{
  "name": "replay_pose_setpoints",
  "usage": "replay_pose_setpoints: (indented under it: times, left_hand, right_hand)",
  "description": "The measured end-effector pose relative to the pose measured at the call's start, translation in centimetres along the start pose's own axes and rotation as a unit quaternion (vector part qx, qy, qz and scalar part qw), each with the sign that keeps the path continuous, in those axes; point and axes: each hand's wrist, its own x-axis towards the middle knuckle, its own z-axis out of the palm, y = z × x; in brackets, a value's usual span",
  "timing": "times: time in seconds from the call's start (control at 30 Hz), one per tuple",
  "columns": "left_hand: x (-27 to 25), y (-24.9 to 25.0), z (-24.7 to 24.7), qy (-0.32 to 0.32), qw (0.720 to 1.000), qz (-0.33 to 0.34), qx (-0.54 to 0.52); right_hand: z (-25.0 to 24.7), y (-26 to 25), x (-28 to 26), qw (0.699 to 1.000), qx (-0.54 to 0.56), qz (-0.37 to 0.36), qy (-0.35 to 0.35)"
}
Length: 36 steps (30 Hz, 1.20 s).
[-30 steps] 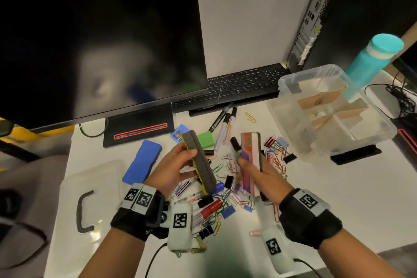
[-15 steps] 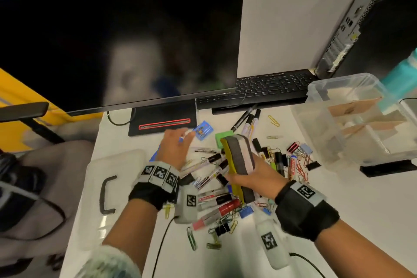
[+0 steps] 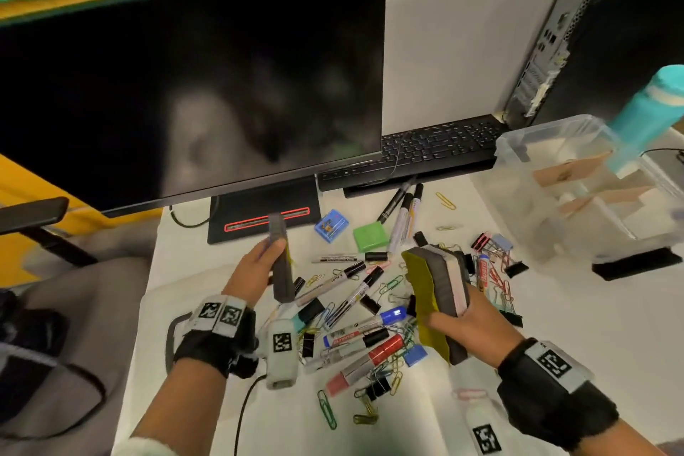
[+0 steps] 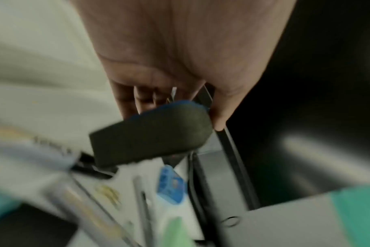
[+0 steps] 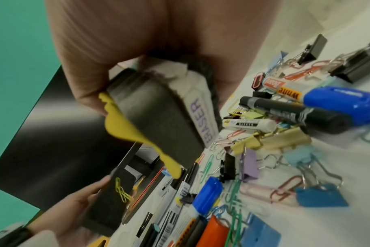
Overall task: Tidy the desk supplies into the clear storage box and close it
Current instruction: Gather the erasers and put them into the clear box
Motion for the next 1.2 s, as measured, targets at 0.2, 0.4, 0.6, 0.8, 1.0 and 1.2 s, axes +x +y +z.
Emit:
replay_pose_setpoints:
  times: [0.2, 0.4, 0.6, 0.8, 1.0, 1.2]
  left_hand:
    - [-3.3, 0.1, 0.7, -0.127, 0.950, -0.053, -0.279]
    - [-4.7, -0.1, 3.7, -0.195, 0.945, -0.034, -0.260]
    - [-4.7, 0.8, 4.2, -0.220, 0.930, -0.031, -0.293]
    - [-4.6, 1.4, 4.3, -0.228, 0.943, -0.011, -0.242]
    - [-5.9, 1.5, 5.5, -0.250, 0.948, 0.028, -0.194]
    - [-7.3, 2.8, 6.2, -0.274, 0.946, 0.073, -0.156]
  right_hand:
    - [2.0, -2.5, -0.5, 0.995, -0.044, -0.074, -0.045]
    - [5.2, -7.1, 0.1, 0.971, -0.050, -0.196, -0.128]
    - [4.7, -4.6, -0.2, 0.986, -0.040, -0.076, -0.142]
    - [3.0, -3.0, -0.7, 0.996, -0.025, -0.053, -0.074]
    - [4.0, -5.3, 0.0, 0.994, -0.012, -0.095, -0.061]
    - [1.6, -4.4, -0.6, 0.995, 0.082, -0.040, -0.033]
